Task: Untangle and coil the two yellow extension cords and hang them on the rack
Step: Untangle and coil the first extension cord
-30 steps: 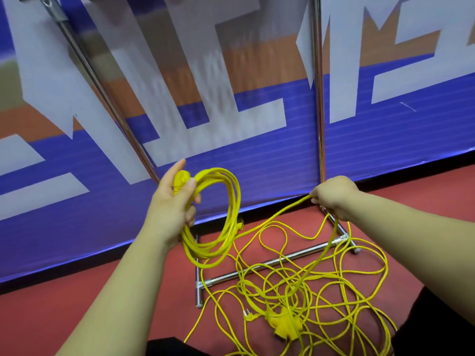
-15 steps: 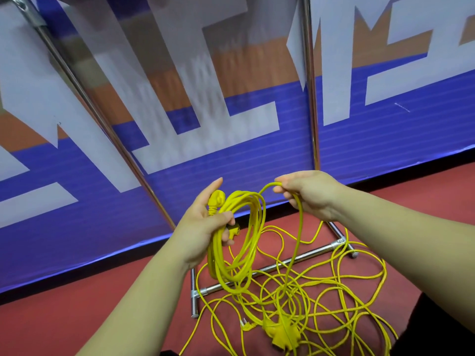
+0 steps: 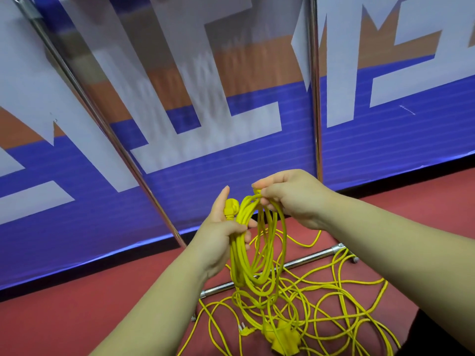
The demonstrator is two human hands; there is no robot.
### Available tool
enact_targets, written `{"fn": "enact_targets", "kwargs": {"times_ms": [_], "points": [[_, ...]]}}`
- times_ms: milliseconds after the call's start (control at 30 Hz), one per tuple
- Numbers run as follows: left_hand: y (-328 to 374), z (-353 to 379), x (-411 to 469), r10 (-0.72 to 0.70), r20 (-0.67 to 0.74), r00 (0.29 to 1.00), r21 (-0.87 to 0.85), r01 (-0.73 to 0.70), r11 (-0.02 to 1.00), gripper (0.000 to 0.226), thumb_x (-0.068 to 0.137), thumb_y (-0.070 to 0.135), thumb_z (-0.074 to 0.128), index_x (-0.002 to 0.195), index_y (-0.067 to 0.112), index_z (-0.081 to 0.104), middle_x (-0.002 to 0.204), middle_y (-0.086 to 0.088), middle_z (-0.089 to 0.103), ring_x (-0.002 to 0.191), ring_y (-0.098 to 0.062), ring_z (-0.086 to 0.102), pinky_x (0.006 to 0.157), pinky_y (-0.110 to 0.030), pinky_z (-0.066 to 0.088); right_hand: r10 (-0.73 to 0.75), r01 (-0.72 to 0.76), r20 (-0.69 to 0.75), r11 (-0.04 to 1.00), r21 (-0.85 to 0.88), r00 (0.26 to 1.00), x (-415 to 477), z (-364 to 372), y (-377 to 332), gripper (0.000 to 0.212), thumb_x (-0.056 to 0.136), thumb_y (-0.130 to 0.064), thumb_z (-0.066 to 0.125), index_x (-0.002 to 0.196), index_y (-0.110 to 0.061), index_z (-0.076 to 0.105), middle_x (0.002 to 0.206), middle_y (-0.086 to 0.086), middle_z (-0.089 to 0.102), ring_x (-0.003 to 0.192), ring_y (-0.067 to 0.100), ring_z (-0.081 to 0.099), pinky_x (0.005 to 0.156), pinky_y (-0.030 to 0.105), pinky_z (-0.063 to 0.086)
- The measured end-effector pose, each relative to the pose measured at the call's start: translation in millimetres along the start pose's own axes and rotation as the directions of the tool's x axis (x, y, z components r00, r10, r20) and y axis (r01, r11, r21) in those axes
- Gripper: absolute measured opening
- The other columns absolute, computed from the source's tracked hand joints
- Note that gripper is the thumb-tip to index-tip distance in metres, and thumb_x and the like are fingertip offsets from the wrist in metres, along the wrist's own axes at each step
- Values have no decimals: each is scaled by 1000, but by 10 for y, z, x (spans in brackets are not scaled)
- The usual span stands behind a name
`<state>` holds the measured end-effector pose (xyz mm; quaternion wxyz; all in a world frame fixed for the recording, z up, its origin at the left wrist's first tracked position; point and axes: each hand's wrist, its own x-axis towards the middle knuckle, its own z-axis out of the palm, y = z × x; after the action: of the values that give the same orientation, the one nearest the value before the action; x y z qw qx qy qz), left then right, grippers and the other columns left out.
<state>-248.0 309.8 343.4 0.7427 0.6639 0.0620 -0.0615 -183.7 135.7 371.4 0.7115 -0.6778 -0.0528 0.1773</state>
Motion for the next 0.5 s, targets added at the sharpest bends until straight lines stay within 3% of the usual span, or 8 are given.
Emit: {"fn": "enact_targets", "kwargs": {"times_ms": [133, 200, 300, 500], "points": [[-43, 82, -7, -15, -7, 1000, 24, 15, 1000, 105, 77, -22, 57, 156, 37, 22, 87, -21, 65, 65, -24, 63, 56, -33, 49, 55, -54, -25, 998, 24, 998, -41, 12, -55, 20, 91, 4, 63, 107, -5, 68, 84, 19, 71, 73, 21, 69, 66, 27, 58], [-57, 106, -11, -6, -13, 1000, 37, 6, 999, 101, 82, -23, 56, 156, 36, 22, 89, -20, 67, 69, -22, 67, 56, -32, 51, 78, -75, -48, 995, 60, 996, -40, 18, -75, 24, 89, 4, 66, 111, -6, 66, 90, 21, 73, 76, 22, 71, 67, 29, 60], [-112, 131, 11, 22, -12, 1000, 28, -21, 999, 99, 84, -26, 53, 157, 32, 20, 91, -18, 69, 76, -23, 69, 59, -30, 54, 120, -113, -65, 988, 103, 991, -36, 64, -96, 27, 88, 6, 67, 112, -7, 63, 87, 18, 72, 72, 22, 71, 67, 30, 59], [-213, 194, 68, 35, -31, 999, -22, -36, 999, 98, 85, -23, 60, 157, 31, 22, 108, -9, 75, 97, -25, 73, 80, -35, 57, 132, -124, -75, 987, 102, 988, -31, 120, -116, 30, 85, 11, 68, 109, -6, 62, 87, 24, 72, 73, 30, 70, 80, 45, 61]]}}
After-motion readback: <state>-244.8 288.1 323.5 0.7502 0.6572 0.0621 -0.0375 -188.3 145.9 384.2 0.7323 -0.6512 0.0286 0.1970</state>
